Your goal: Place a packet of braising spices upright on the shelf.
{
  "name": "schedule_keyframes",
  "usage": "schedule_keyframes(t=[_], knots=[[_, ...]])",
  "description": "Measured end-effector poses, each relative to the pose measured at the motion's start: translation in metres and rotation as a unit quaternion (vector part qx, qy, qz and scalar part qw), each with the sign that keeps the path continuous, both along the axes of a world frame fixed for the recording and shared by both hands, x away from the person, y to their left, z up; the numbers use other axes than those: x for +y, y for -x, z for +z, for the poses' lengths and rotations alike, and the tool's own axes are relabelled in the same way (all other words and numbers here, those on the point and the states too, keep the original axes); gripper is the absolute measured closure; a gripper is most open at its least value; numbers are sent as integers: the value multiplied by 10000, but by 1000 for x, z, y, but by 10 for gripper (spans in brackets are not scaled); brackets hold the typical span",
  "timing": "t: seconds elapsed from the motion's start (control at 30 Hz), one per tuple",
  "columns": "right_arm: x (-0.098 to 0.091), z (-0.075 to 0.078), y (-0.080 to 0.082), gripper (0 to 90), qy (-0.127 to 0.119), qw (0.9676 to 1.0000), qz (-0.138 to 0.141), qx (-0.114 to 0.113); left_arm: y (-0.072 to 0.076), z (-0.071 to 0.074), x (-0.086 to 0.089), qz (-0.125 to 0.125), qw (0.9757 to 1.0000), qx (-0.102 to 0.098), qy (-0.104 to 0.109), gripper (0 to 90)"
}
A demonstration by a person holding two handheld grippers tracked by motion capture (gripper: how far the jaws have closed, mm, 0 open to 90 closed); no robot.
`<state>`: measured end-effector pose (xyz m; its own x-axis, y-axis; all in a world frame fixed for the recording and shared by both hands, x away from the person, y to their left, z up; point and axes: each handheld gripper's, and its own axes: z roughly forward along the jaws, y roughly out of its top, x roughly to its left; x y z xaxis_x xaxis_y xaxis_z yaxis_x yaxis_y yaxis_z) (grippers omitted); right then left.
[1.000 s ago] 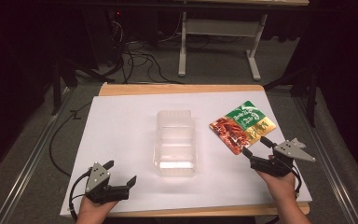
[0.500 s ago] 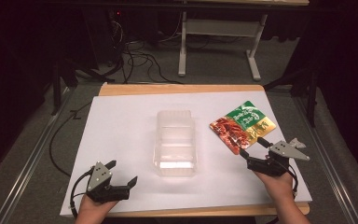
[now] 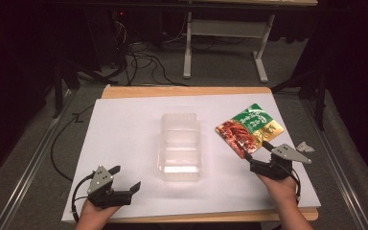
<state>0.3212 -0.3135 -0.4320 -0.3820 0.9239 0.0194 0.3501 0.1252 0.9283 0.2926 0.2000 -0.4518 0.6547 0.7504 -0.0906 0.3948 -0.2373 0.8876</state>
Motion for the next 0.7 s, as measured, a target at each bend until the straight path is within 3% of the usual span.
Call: schedule_keyframes(t=[0.47,0.7], knots=[[-18,-6,-1,185,-43,9996,-201,210,-5,2,5,203,9995,-184,180,65],[-28,-12,-12,185,-82,9989,-299,365,-2,1,-2,171,9996,-224,23,67]])
